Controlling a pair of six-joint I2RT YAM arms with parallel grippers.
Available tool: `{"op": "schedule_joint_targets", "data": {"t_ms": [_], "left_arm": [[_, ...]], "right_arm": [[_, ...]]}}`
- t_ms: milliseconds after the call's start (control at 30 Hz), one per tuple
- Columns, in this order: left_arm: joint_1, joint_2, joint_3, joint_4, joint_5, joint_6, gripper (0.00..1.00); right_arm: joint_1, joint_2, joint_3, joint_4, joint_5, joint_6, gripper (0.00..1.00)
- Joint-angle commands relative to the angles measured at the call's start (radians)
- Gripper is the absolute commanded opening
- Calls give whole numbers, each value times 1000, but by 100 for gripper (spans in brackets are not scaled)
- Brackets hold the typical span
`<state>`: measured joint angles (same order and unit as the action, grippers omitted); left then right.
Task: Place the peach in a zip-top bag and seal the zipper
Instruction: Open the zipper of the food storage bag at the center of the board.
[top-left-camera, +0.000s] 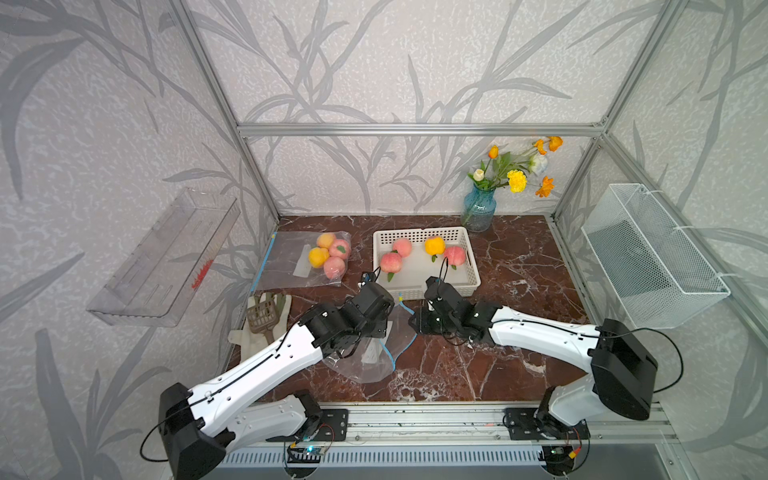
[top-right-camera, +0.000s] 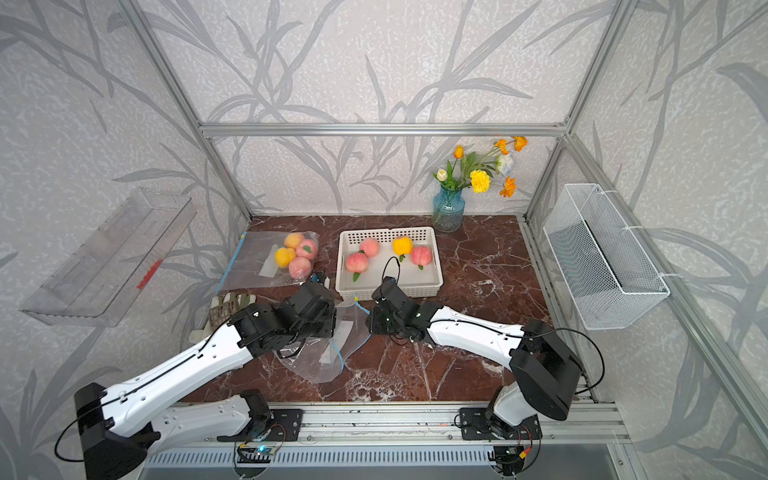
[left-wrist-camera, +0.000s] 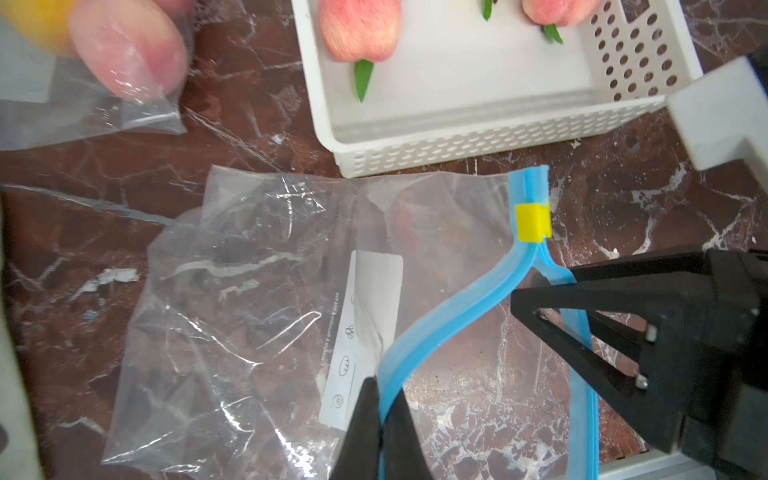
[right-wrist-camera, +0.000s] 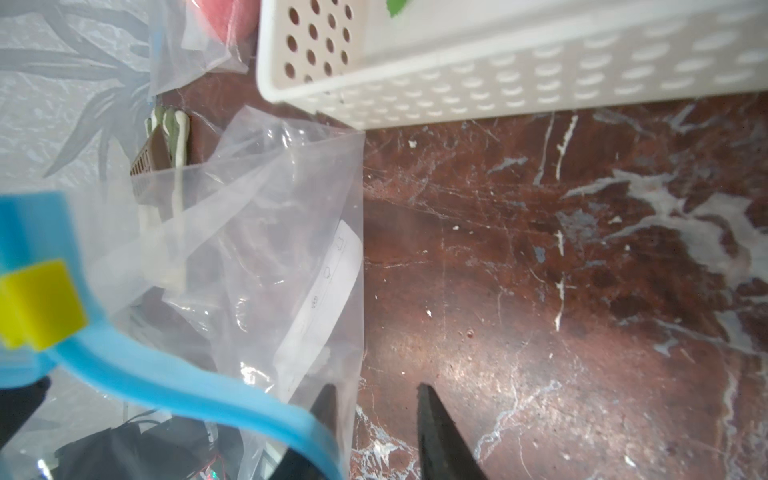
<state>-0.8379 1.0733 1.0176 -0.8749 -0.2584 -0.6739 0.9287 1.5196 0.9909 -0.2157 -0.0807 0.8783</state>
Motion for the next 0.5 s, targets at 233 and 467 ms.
{"op": "schedule_joint_targets", "data": {"t_ms": [233,467], "left_arm": [[13,-39,191,-206,-231,34,0],[107,-23,143,-116,-125,79,0]], "right_arm": [[-4,-28,206,5,-121,-302,65],[-106,-146,189,-28,-64,-351,79]]}}
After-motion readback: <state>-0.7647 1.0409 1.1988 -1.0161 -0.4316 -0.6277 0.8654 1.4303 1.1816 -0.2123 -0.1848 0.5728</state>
